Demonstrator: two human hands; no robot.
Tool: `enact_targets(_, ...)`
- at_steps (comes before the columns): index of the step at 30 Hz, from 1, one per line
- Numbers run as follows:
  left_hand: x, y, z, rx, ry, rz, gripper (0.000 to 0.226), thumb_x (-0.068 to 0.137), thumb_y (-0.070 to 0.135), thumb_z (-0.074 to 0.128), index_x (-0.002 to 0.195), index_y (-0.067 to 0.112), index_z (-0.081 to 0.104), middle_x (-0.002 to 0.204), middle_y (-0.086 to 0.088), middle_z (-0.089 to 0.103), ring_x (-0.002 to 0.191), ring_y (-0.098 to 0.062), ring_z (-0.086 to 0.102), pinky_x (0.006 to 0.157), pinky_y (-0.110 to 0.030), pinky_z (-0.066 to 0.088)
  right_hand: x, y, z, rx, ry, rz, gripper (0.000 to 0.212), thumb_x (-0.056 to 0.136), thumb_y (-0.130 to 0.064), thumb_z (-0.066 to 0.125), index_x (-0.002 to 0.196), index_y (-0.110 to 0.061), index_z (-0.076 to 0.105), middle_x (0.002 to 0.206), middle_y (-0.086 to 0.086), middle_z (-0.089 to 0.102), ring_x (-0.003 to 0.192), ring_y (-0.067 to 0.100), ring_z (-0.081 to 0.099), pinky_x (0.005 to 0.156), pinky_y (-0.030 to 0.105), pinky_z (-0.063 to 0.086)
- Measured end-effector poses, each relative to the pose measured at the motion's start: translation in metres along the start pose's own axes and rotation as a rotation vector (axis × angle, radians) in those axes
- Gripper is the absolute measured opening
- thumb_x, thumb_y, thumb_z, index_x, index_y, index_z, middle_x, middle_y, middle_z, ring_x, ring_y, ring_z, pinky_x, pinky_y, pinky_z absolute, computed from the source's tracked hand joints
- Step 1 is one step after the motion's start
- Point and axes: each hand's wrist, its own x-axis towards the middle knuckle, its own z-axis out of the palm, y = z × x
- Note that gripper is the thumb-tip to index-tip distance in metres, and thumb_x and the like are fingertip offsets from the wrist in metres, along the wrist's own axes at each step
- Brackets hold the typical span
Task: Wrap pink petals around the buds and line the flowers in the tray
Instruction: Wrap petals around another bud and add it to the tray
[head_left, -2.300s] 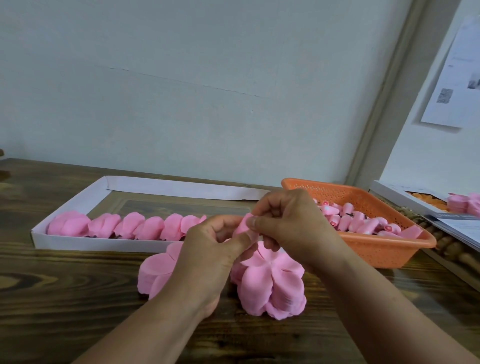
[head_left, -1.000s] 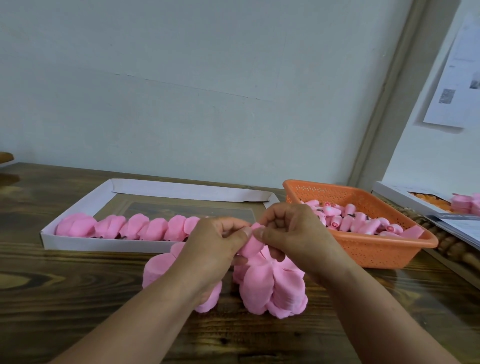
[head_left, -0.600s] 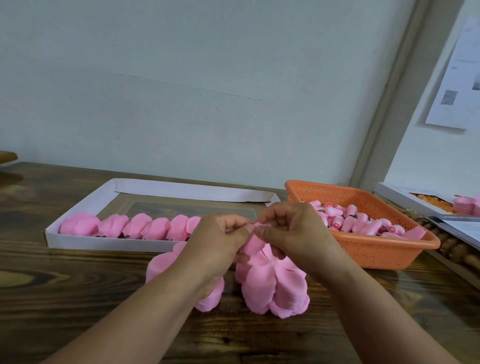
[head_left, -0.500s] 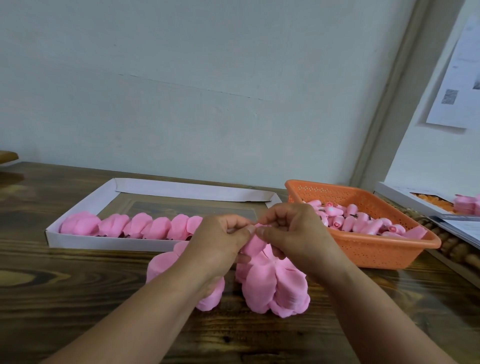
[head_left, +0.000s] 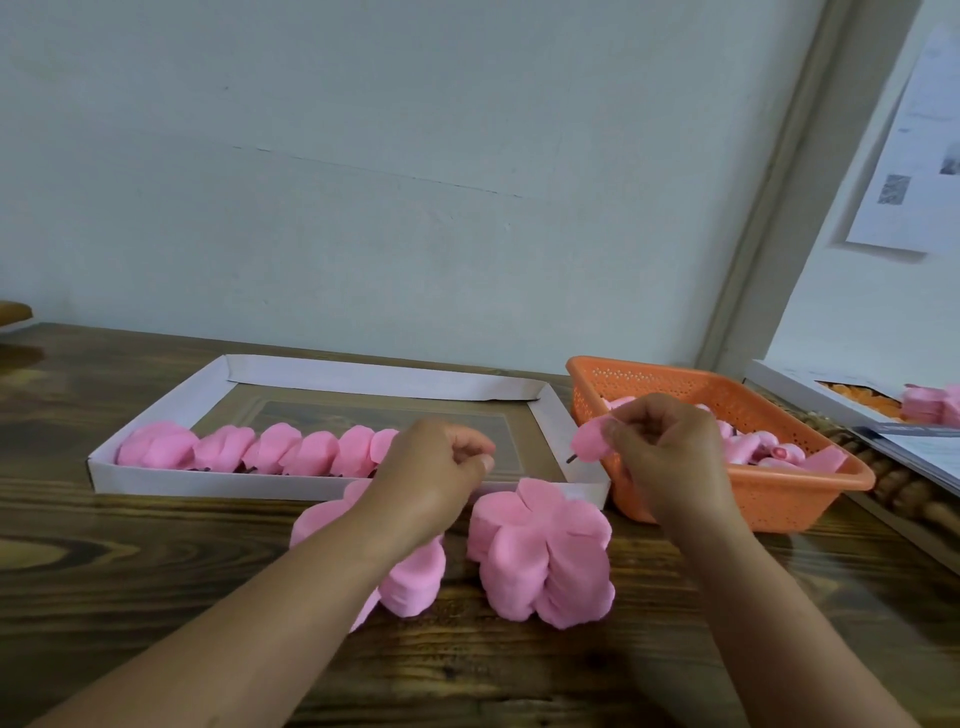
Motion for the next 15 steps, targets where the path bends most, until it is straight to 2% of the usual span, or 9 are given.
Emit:
enact_targets(3,0.001,-0.003,0.006,0.195,-0.049,0.091,0.027,0.093,0.014,0.06,0.119,0.015,0.067,0.116,0.001,0.069,0.101,-0.009,0.061,0.084,-0.014,0.039,-0.003,0.011,0.001,-0.054,0.111,-0.049,0.037,0.084,0.002,0.062,0.064,-0.03,0.055,0.049,-0.007,0.054,0.045,0.0,0.046,0.042,0.013,0.035)
enact_targets(5,0.002,-0.002,0.009,0.289,-0.109,0.137,0.029,0.093,0.011,0.057,0.121,0.015,0.066,0.118,0.0,0.068,0.103,-0.01,0.06,0.081,-0.011,0.038,-0.005,0.016,0.004,-0.095,0.111,-0.081,0.038,0.083,0.0,0.063,0.064,-0.032,0.054,0.055,-0.006,0.053,0.048,-0.001,0.047,0.045,0.014,0.036)
enact_targets(8,0.003,-0.001,0.012,0.405,-0.213,0.181,0.029,0.093,0.007,0.052,0.115,0.016,0.07,0.103,-0.001,0.068,0.094,-0.017,0.06,0.078,-0.022,0.047,-0.005,0.022,0.007,-0.129,0.072,-0.101,0.036,0.082,-0.002,0.064,0.066,-0.033,0.055,0.057,-0.007,0.057,0.049,0.003,0.049,0.048,0.017,0.037)
enact_targets(11,0.005,0.0,0.014,0.445,-0.3,0.188,0.027,0.093,0.008,0.051,0.113,0.014,0.068,0.11,-0.005,0.068,0.102,-0.022,0.06,0.088,-0.035,0.05,-0.008,0.025,0.011,-0.135,0.033,-0.114,0.03,0.082,-0.003,0.065,0.07,-0.029,0.058,0.059,-0.01,0.057,0.051,0.002,0.048,0.05,0.016,0.034)
enact_targets(15,0.009,0.004,0.015,0.51,-0.368,0.2,0.023,0.094,0.011,0.052,0.11,0.004,0.067,0.11,-0.014,0.066,0.104,-0.028,0.059,0.087,-0.034,0.048,-0.01,0.026,0.011,-0.114,0.015,-0.124,0.033,0.082,-0.003,0.065,0.069,-0.032,0.056,0.059,-0.009,0.056,0.05,0.002,0.047,0.05,0.016,0.033)
